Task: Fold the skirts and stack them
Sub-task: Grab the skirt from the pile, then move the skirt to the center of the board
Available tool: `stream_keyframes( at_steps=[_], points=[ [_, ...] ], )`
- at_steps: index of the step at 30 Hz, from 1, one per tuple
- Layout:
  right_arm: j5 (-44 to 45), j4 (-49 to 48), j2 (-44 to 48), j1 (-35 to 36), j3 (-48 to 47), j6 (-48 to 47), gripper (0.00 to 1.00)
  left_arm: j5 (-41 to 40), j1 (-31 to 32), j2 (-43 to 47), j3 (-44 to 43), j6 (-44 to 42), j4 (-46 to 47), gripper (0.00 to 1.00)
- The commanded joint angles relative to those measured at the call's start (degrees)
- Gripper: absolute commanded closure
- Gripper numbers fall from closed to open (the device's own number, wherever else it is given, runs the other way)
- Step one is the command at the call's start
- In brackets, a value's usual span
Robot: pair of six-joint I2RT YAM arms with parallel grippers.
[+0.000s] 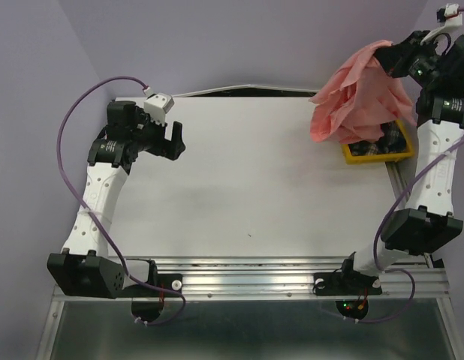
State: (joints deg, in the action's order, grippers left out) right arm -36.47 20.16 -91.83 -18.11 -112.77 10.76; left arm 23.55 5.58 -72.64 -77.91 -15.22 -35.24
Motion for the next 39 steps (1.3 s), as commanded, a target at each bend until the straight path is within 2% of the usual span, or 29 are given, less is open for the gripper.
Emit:
stream_keyframes(
  at_steps=[1,8,11,14,16,17,18,25,28,34,39],
  points=[
    [-15.81,-14.79,3.32,4.91,-1.48,9.09,0.99,7.11,-1.01,4.52,-3.13,3.53,6.75,0.01],
    [-13.72,-17.09,5.88,20.36,1.76,10.94,0.99,9.93,-2.33,9.79,-0.59,5.64,12.57,0.02],
    [-12.32,-17.79,4.3,24.42,3.78,13.31,0.99,10.11,-2.51,10.94,0.65,5.03,11.96,0.02],
    [-10.73,-21.55,3.42,26.54,10.52,16.48,0.99,10.55,-2.51,11.73,2.49,2.48,10.55,0.01],
    [-9.68,-22.27,3.24,27.16,16.58,17.1,0.99,10.11,-2.51,12.35,4.51,-0.5,9.5,0.01],
    [-9.33,-22.36,3.24,27.16,16.62,17.1,0.99,10.02,-2.51,12.26,5.13,-1.64,9.06,0.01],
    [-8.89,-22.19,3.41,27.16,21.49,16.57,0.99,9.33,-2.51,11.74,5.74,-2.96,7.83,0.02],
    [-3.44,-9.28,6.66,27.16,44.98,-2.64,0.99,5.28,-0.84,6.82,9.7,-19.92,0.79,0.09],
    [-0.38,-5.15,8.25,27.16,53.32,-6.18,0.99,4.75,1.0,5.32,12.6,-26.51,0.96,0.09],
    [5.43,-3.99,7.99,27.16,57.31,-5.49,0.99,4.58,7.94,4.52,20.85,-35.57,4.91,0.09],
    [9.4,-3.29,6.49,27.16,57.22,-4.44,0.99,4.14,15.41,9.7,30.25,-41.72,12.37,0.11]
  ],
)
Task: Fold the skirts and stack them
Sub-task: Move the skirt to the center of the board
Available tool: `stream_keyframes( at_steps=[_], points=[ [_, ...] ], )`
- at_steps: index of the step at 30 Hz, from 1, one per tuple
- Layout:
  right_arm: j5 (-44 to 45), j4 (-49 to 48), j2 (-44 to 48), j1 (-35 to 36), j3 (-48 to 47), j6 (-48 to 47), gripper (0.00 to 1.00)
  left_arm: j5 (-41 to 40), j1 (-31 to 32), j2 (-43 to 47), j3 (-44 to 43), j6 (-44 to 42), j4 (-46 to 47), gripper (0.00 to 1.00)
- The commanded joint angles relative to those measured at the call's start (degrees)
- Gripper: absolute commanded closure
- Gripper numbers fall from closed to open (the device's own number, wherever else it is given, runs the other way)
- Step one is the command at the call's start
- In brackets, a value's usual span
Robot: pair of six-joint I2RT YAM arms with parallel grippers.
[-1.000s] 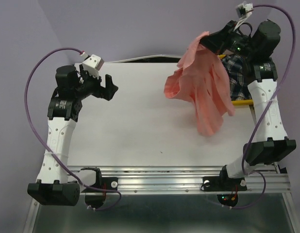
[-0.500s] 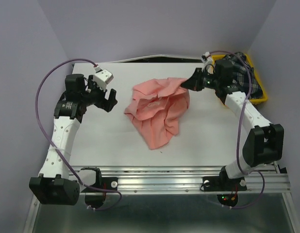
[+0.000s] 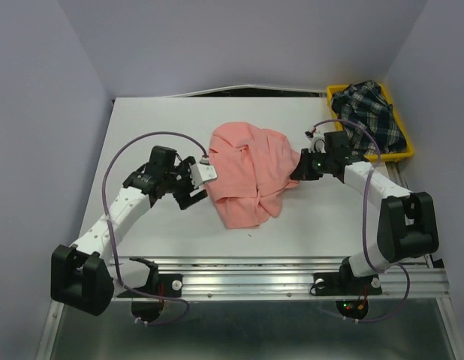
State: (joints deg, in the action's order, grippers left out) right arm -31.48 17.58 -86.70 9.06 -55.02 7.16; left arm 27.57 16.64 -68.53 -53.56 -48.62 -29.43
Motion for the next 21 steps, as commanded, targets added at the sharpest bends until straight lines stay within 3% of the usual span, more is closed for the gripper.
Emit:
stream_keyframes(
  at_steps=[1,5,9,16,21],
  points=[
    [4.76,-0.53,1.01,-0.01,-0.7,-0.83,0.99,-1.19,5.58,7.52,7.49,-9.81,10.15,0.14],
    [6.52,0.78,-0.92,-0.01,-1.75,-0.65,0.99,-0.94,8.05,10.7,15.31,-21.32,17.46,0.17],
    [6.44,2.63,-3.04,-0.01,-3.07,-1.0,0.99,0.2,8.14,8.69,17.08,-33.86,21.43,0.17],
    [6.26,4.3,-6.47,-0.01,-4.92,-0.92,0.99,0.9,8.75,1.13,17.96,-47.51,25.91,0.16],
    [6.17,4.21,-7.78,-0.01,-5.53,-0.48,0.99,0.9,9.72,-2.39,18.84,-54.55,27.84,0.24]
  ],
)
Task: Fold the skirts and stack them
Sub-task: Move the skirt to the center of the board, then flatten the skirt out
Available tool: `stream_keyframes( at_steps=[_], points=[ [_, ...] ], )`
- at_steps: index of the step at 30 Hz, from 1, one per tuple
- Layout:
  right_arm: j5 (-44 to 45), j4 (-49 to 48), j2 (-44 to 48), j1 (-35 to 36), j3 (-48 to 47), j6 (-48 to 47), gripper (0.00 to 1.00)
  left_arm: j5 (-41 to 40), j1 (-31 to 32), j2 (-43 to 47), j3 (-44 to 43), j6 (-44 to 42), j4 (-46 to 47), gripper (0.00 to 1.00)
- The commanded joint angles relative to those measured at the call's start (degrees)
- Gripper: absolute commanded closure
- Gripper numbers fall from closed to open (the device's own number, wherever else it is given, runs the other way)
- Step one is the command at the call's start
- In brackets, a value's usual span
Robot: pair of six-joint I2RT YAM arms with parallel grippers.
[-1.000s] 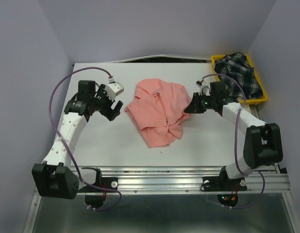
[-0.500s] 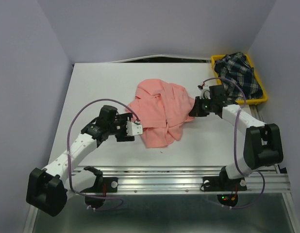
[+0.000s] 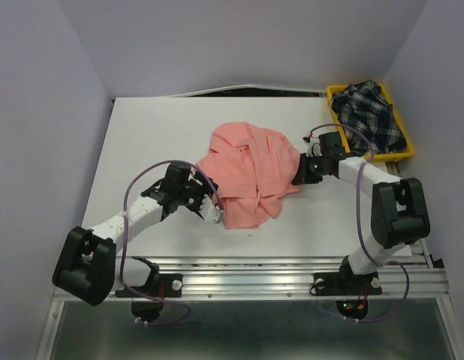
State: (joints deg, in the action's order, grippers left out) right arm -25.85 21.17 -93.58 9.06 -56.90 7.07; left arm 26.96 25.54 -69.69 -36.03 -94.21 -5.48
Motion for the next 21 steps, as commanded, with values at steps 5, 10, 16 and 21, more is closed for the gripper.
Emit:
stream_keyframes(
  at_steps=[5,10,16,21],
  points=[
    [0.27,0.72,-2.13,-0.01,-4.44,0.05,0.99,1.08,1.79,-3.26,3.68,-15.37,5.03,0.29],
    [0.01,0.98,-2.92,-0.01,-5.58,0.49,0.99,0.99,3.55,-5.01,5.53,-17.84,9.16,0.36],
    [-0.7,1.15,-3.45,-0.01,-6.29,1.02,0.99,1.25,4.52,-6.86,6.5,-18.91,11.7,0.47],
    [-1.13,1.24,-3.27,-0.53,-6.46,1.28,0.99,2.48,4.78,-6.95,4.23,-13.46,13.65,0.65]
  ],
)
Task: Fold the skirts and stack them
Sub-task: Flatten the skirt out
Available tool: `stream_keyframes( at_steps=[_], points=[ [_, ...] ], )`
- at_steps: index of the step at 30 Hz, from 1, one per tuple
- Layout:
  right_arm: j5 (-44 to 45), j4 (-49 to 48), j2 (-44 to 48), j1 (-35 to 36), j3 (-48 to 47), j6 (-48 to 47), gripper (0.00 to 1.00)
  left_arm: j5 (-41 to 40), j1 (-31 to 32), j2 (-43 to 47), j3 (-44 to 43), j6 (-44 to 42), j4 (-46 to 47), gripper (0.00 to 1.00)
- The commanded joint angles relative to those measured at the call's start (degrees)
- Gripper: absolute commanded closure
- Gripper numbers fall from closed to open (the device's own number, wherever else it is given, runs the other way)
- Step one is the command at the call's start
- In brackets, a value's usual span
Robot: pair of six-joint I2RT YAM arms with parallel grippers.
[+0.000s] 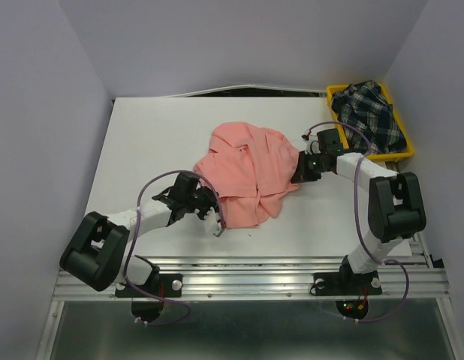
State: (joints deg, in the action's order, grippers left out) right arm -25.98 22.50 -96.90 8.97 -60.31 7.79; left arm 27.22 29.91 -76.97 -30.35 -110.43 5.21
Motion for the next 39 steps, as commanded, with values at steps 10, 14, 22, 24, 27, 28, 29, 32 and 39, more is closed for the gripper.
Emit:
stream_keyframes(
  at_steps=[10,14,22,24,27,28,29,32,39],
  points=[
    [-3.11,0.26,2.51,-2.29,-5.69,1.79,0.99,6.78,0.32,4.8,-9.73,17.24,-5.12,1.0],
    [-4.87,0.7,4.26,-5.8,-7.98,2.05,0.99,8.37,-0.38,7.62,-12.01,23.41,-9.42,1.0],
    [-10.23,5.44,8.92,-16.33,-15.96,1.61,0.99,14.77,-6.79,18.67,-16.93,37.55,-18.3,1.0],
    [-12.34,7.11,10.24,-16.97,-17.99,1.53,0.99,16.36,-8.81,20.88,-18.51,42.2,-19.27,1.0],
    [-16.11,8.26,12.26,-16.97,-20.1,3.8,0.99,17.51,-10.57,24.75,-19.49,49.15,-20.16,1.0],
    [-17.25,8.17,12.61,-16.97,-20.11,4.51,0.99,17.51,-10.58,25.72,-19.31,51.26,-19.11,1.0],
    [-19.01,7.91,12.88,-16.97,-20.11,5.99,0.99,17.43,-10.58,27.38,-19.14,53.37,-18.32,1.0],
    [-19.47,6.08,11.92,-16.27,-20.63,7.32,0.99,13.92,-10.58,27.93,-17.99,63.48,-11.82,1.0],
    [-15.78,-1.84,-4.32,-11.44,-36.33,12.07,0.99,4.25,-14.08,11.25,-27.88,76.06,4.35,1.0]
  ],
)
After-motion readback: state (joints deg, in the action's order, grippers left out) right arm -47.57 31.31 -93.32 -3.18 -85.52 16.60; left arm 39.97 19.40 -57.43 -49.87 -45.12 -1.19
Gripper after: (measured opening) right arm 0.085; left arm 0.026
